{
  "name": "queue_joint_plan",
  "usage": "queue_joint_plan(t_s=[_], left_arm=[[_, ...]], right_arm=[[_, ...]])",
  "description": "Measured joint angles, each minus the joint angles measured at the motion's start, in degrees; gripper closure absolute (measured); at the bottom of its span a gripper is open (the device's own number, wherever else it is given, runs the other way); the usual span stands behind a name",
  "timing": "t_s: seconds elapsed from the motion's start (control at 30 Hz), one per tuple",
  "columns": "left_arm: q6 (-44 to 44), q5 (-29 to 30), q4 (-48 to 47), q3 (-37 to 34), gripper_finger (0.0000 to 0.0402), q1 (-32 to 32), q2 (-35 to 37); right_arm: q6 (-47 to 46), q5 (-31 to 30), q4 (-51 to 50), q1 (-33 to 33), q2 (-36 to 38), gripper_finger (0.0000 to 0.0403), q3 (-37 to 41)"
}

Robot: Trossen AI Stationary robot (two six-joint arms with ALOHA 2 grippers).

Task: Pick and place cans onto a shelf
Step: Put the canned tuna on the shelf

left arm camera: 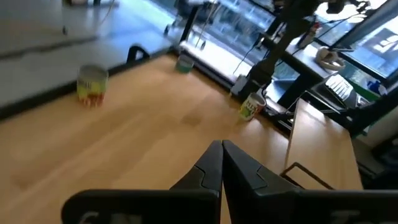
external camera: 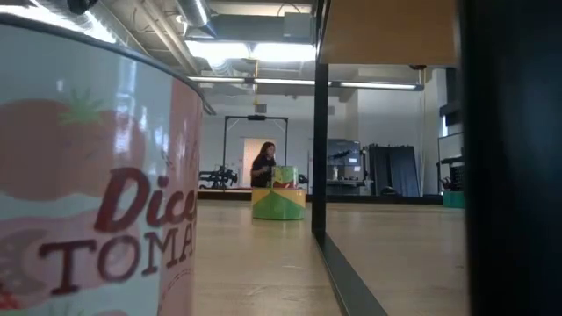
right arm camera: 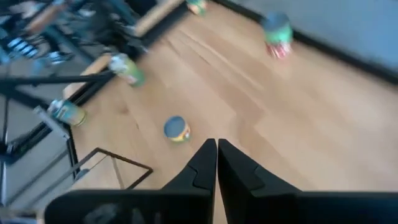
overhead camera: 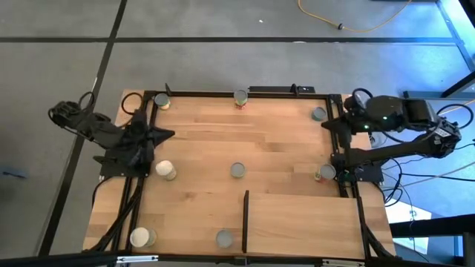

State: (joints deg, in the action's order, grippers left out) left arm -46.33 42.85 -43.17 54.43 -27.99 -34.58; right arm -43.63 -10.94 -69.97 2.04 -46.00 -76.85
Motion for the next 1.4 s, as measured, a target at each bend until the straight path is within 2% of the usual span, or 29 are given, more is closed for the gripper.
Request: queue_joint_plan(t_s=[0.07, 0.17, 0.27, 0.4, 0.63, 0.87, 1.07, 1.2, 1.4], left_arm=[[-6.77, -2.27, -4.07, 1.68, 0.0401, 0.04, -1.55], [-16.03, -7.39, -9.21, 3.03, 0.0401, 0.68, -2.96], [-19.43, -11.26, -11.1, 3.11, 0.0401, 1.66, -3.49], [-19.17, -14.29, -11.26, 3.11, 0.0401, 2.27, -3.72], [-17.59, -14.6, -11.26, 3.11, 0.0401, 2.34, -3.72], [-16.08, -14.62, -11.24, 3.11, 0.0401, 2.36, -3.72], [-16.06, -14.66, -11.24, 3.11, 0.0401, 2.36, -3.72], [-16.06, -14.69, -11.24, 3.11, 0.0401, 2.34, -3.68], [-16.08, -14.68, -11.24, 3.11, 0.0401, 2.36, -3.68]], right_arm=[[-3.8, -0.01, -1.34, 0.69, -0.98, 0.0384, -0.53], [-3.12, -0.01, -0.62, 0.96, -1.32, 0.0384, -0.63], [-1.5, -0.02, 0.13, 0.96, -1.52, 0.0384, -0.65], [-1.2, 0.05, 2.72, 0.96, -1.53, 0.0384, -0.65], [-0.98, 0.38, 4.63, 0.96, -1.86, 0.0384, -0.65], [-1.12, 4.09, 3.65, 0.96, -4.33, 0.0395, -0.65], [-0.6, 6.98, 3.04, 0.96, -6.23, 0.0376, -0.65], [5.67, 9.09, -1.29, 0.96, -6.98, 0.0355, -0.65], [12.73, 8.91, -5.72, 0.96, -8.13, 0.0321, -0.65]])
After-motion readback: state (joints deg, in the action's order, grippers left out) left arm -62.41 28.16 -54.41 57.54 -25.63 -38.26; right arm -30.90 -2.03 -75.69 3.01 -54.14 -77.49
